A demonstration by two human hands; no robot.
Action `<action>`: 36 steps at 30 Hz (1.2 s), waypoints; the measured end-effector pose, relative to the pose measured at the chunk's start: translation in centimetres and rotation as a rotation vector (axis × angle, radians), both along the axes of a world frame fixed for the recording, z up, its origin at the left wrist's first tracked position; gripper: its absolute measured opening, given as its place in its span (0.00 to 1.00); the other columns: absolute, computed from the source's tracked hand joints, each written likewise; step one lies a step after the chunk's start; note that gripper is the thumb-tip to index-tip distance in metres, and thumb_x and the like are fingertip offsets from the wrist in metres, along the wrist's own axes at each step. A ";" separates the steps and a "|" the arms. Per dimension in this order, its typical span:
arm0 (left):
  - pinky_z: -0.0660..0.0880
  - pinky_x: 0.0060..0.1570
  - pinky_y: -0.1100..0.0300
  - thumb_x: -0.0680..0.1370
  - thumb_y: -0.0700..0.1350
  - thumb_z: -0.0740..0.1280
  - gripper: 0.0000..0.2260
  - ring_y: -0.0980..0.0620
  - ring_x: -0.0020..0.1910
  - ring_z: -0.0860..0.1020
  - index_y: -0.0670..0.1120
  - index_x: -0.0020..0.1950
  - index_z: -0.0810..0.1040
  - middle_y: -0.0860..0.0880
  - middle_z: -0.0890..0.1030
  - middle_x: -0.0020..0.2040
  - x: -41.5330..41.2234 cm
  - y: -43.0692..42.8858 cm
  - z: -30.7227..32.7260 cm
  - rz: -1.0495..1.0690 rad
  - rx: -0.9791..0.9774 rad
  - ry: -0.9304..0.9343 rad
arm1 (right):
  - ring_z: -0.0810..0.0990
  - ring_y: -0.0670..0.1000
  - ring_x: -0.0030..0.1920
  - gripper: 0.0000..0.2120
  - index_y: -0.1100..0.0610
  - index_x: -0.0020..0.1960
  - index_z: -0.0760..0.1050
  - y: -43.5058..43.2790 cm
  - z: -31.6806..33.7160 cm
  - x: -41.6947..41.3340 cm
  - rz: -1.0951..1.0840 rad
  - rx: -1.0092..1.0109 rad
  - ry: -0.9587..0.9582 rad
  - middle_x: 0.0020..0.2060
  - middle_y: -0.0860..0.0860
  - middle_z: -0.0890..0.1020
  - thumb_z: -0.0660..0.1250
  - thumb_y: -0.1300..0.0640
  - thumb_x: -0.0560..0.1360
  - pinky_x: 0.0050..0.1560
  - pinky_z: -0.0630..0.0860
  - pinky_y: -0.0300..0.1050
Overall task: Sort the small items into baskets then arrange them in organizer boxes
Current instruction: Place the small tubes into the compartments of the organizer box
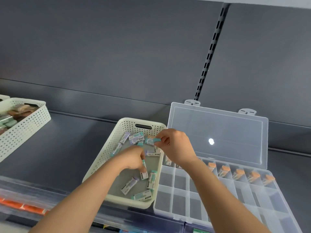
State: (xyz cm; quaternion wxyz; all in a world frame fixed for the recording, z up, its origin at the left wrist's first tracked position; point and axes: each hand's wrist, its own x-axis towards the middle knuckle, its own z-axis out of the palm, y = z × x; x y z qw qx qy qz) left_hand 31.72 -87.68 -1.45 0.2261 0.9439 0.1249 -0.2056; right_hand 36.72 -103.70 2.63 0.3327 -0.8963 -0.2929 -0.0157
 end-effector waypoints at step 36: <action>0.52 0.54 0.57 0.68 0.58 0.71 0.08 0.56 0.53 0.60 0.56 0.42 0.82 0.60 0.65 0.44 -2.0 -7.1 1.3 -0.426 0.330 -0.616 | 0.81 0.49 0.45 0.06 0.51 0.48 0.82 -8.5 -1.9 -3.6 0.058 -0.380 0.059 0.46 0.47 0.84 0.70 0.53 0.72 0.49 0.79 0.43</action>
